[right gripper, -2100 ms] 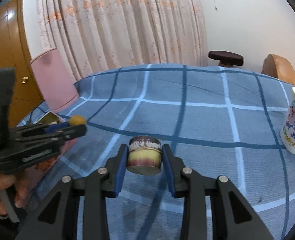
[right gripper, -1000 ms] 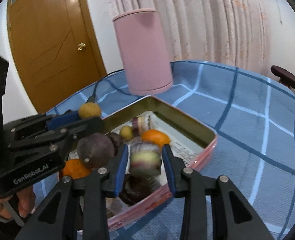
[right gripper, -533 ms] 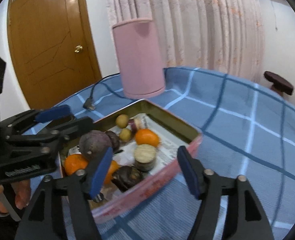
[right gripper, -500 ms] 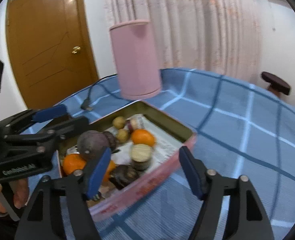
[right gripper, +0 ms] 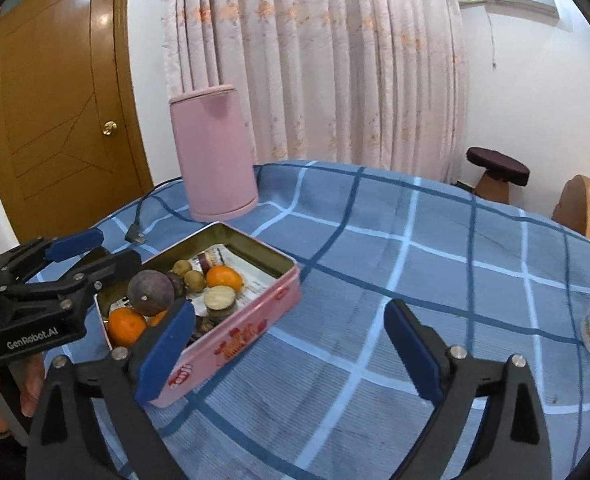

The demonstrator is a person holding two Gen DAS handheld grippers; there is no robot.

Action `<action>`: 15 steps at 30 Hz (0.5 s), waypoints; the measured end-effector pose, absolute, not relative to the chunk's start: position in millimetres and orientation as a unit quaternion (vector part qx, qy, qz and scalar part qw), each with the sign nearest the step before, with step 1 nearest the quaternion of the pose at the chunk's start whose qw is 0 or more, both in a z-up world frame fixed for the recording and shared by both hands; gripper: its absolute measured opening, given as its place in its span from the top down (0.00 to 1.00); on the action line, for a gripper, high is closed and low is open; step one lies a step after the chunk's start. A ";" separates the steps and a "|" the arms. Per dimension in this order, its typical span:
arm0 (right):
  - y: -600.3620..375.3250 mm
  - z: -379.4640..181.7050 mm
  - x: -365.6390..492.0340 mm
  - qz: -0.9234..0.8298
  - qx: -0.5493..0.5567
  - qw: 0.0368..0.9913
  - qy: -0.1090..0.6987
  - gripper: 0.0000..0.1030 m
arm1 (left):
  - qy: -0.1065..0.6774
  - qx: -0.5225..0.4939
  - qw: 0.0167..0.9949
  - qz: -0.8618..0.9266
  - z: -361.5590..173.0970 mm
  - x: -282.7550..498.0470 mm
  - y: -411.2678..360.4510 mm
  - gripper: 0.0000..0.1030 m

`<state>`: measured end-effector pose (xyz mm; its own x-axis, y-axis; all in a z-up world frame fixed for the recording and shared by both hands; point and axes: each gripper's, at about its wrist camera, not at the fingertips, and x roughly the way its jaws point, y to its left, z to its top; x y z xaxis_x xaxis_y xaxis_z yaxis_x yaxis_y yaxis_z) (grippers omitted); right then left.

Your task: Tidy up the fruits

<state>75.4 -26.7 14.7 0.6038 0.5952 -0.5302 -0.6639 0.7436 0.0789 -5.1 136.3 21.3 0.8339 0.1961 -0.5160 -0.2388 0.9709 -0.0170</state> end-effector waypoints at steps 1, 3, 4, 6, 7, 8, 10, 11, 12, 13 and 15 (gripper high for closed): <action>-29.8 15.6 74.1 0.351 -0.061 0.894 0.272 0.04 | 0.266 -0.040 0.957 0.112 21.0 -5.0 134.7 0.28; -34.3 17.9 71.5 0.348 -0.060 0.896 0.270 0.04 | 0.268 -0.037 0.957 0.107 20.3 -4.9 130.3 0.28; -36.0 18.8 70.8 0.347 -0.060 0.897 0.269 0.04 | 0.268 -0.035 0.957 0.106 20.2 -4.8 128.6 0.28; -40.3 21.4 69.9 0.343 -0.059 0.899 0.266 0.04 | 0.268 -0.032 0.957 0.105 21.0 -5.0 125.0 0.28; -41.8 22.1 69.4 0.343 -0.058 0.899 0.266 0.04 | 0.267 -0.031 0.958 0.104 21.7 -5.2 123.4 0.28; -43.8 23.1 68.7 0.342 -0.057 0.900 0.264 0.04 | 0.266 -0.030 0.958 0.104 22.2 -5.5 122.5 0.28; -46.8 24.8 67.6 0.340 -0.056 0.901 0.262 0.03 | 0.266 -0.030 0.958 0.103 22.9 -6.1 121.2 0.28; -47.8 25.5 67.2 0.339 -0.056 0.902 0.262 0.03 | 0.265 -0.030 0.958 0.103 23.1 -6.1 120.8 0.28; -48.8 26.0 67.1 0.339 -0.054 0.902 0.261 0.03 | 0.265 -0.030 0.958 0.103 23.1 -6.2 120.6 0.28; -49.6 26.4 66.7 0.340 -0.053 0.902 0.260 0.03 | 0.266 -0.030 0.958 0.103 23.0 -6.3 120.8 0.28; -50.2 26.6 66.1 0.340 -0.052 0.902 0.260 0.03 | 0.266 -0.029 0.958 0.103 23.4 -6.5 119.3 0.28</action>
<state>66.1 -50.2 26.6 0.6344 0.5860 -0.5042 -0.6399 0.7640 0.0828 -6.5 119.3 23.4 0.8368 0.1818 -0.5164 -0.2129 0.9771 -0.0010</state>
